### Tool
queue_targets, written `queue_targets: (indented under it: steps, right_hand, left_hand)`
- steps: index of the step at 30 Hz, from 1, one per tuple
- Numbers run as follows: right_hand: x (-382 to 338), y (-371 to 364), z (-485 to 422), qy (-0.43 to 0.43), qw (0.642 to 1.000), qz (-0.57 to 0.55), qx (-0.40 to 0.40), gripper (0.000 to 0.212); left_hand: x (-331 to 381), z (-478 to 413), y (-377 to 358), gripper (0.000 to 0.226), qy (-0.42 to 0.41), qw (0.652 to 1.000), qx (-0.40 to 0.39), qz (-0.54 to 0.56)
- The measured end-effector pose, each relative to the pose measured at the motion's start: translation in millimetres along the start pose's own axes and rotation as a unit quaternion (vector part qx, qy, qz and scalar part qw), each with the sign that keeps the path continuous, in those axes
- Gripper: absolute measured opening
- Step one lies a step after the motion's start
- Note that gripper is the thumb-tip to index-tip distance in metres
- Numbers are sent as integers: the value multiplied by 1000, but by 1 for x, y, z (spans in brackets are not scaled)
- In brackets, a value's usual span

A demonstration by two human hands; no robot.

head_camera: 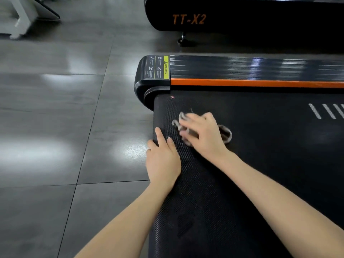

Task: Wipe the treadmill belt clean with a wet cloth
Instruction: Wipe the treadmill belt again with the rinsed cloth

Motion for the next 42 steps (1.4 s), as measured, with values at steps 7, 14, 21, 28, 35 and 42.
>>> queue_targets:
  steps: [7,14,21,28,35,42]
  right_hand:
    - [28,-7,-36,-4,1000,-3,-11,23]
    - [7,-8,-18,-44,999,-28,-13,26]
    - [32,11,-22,-107,992,-19,57,22]
    - [13,-11,-27,-98,995,-1,20,34]
    - [9,-15,-33,24,997,69,17,37]
    - [11,-47,-105,-78,994,82,10,44]
  left_hand:
    - [1,1,0,55,6,1000,-2,-6]
    - [0,0,0,56,3,1000,-1,-5]
    - [0,0,-1,56,0,1000,7,-9]
    - [-1,0,-2,55,-1,1000,9,1]
    - [-1,2,1,55,-8,1000,12,3]
    - [-2,2,-1,55,-7,1000,17,9]
Point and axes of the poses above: each hand's wrist, its own z-axis away from the middle knuckle, its own y-axis out of the back of the hand, x = y × z, the point moved 3 cm from there along -z, towards the middle knuckle, and after that the axes turned 3 degrees about -z, right-handed, at the moved point
